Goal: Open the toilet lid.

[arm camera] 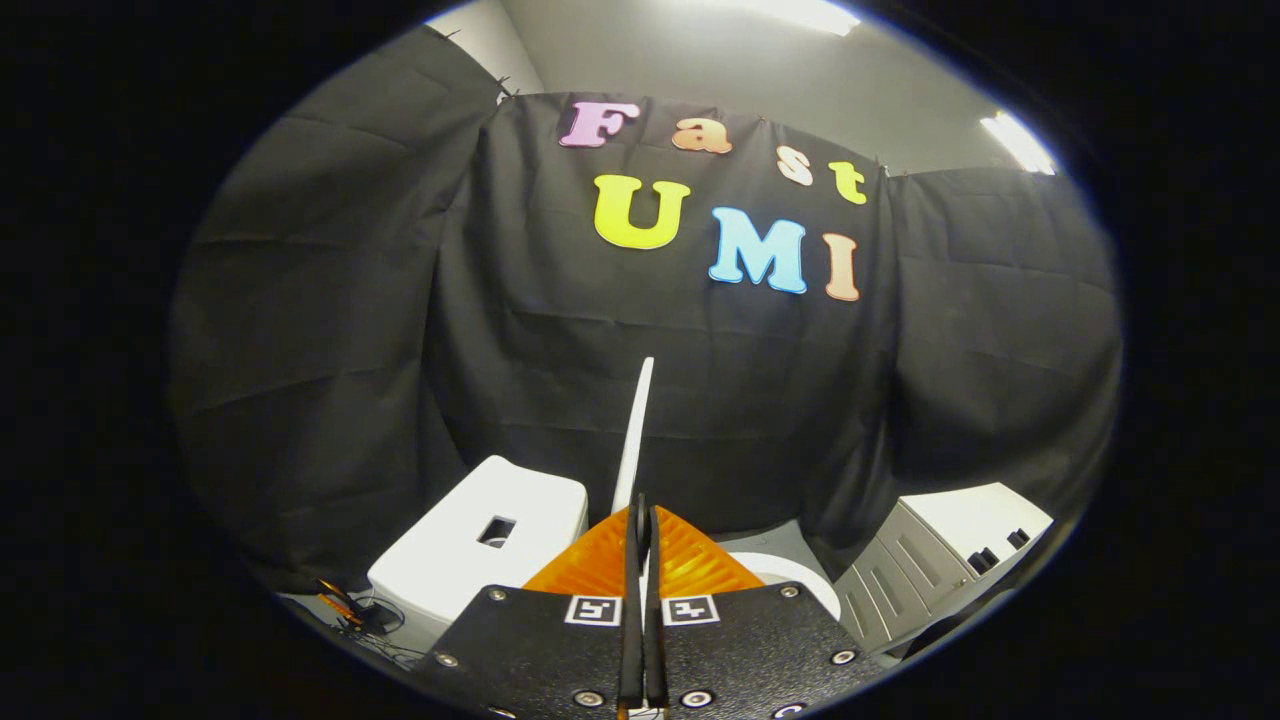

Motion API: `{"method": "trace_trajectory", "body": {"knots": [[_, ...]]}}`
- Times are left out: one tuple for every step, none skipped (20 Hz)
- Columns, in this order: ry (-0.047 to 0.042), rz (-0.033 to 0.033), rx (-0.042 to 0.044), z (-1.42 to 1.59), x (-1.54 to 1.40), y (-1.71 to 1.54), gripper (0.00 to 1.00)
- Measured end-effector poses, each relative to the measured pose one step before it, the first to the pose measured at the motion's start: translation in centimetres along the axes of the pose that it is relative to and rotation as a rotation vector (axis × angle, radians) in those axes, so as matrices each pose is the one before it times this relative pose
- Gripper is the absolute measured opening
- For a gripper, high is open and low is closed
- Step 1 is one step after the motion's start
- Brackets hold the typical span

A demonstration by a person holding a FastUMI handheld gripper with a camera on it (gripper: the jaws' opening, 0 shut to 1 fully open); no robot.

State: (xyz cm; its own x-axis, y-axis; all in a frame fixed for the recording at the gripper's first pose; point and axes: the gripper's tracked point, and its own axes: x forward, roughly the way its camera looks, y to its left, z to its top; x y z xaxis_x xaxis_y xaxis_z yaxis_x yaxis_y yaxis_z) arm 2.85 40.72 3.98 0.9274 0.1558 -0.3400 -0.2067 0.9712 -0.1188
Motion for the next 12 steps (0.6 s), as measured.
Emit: {"method": "trace_trajectory", "body": {"knots": [[-0.00432, 0.00745, -0.00961, 0.179, 0.103, 0.688, 0.01], [-0.00216, 0.00572, -0.01075, 0.044, -0.009, 0.653, 0.01], [0.00288, 0.00309, -0.00458, 0.015, 0.021, 0.534, 0.01], [0.00334, 0.00459, -0.01007, 0.056, 0.016, 0.630, 0.01], [0.00202, 0.00745, -0.01247, 0.210, -0.041, 0.674, 0.01], [0.00136, 0.00487, -0.01160, -0.035, -0.015, 0.592, 0.01], [-0.00166, 0.00725, -0.01336, 0.150, 0.080, 0.660, 0.01], [-0.00383, 0.00677, -0.01189, 0.085, 0.038, 0.684, 0.01], [-0.00480, 0.01097, -0.00754, 0.123, 0.175, 0.792, 0.01], [-0.00294, 0.01479, -0.01112, 0.092, 0.210, 0.953, 0.01], [0.00105, 0.01779, -0.00747, 0.069, 0.179, 1.041, 0.01], [-0.00077, 0.01037, -0.01276, -0.002, -0.037, 0.996, 0.01]]}}
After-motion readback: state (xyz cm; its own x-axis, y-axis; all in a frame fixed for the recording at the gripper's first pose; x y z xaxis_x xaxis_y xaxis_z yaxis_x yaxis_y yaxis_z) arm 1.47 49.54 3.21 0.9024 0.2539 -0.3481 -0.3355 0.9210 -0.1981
